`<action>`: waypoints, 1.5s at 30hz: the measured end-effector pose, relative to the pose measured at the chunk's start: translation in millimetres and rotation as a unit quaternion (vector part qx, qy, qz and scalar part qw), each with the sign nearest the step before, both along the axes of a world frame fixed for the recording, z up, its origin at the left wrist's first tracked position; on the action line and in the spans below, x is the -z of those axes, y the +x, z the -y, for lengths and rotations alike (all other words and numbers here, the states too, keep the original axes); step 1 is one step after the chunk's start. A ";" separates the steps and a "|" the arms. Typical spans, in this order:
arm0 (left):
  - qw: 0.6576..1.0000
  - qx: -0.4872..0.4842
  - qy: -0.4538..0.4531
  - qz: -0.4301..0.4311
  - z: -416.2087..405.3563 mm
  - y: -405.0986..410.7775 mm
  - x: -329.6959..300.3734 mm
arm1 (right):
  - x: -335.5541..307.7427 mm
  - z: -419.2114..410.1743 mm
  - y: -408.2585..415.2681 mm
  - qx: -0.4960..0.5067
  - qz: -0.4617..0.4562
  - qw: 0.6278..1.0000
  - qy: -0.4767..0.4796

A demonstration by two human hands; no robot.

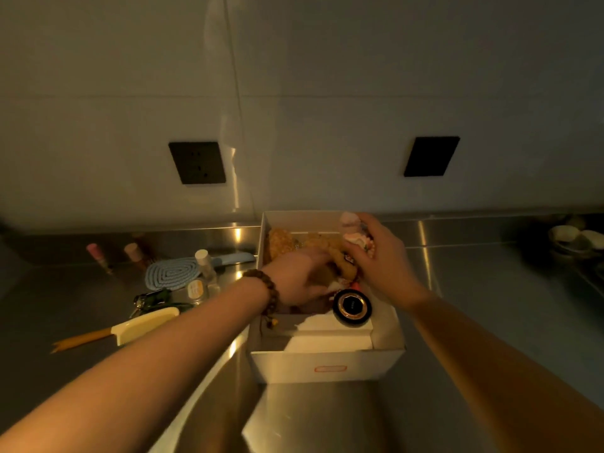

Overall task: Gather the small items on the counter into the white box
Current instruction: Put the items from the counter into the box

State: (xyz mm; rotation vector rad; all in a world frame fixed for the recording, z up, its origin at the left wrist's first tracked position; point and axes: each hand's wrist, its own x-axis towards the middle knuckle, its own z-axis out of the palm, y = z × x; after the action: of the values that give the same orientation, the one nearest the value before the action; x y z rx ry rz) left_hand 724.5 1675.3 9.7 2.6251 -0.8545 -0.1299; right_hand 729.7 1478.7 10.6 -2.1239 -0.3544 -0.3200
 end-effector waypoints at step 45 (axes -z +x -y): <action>0.978 -0.172 -0.117 -0.030 -85.9 -49.7 41.0 | 18.1 -96.1 -28.6 -0.230 -0.267 0.866 -0.355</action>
State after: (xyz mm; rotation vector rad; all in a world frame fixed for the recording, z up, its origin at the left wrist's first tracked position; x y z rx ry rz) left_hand 674.9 1761.2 -31.3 2.4865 -0.3598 -0.0140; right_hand 701.1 1574.8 -7.5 -2.6072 -0.7023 0.7873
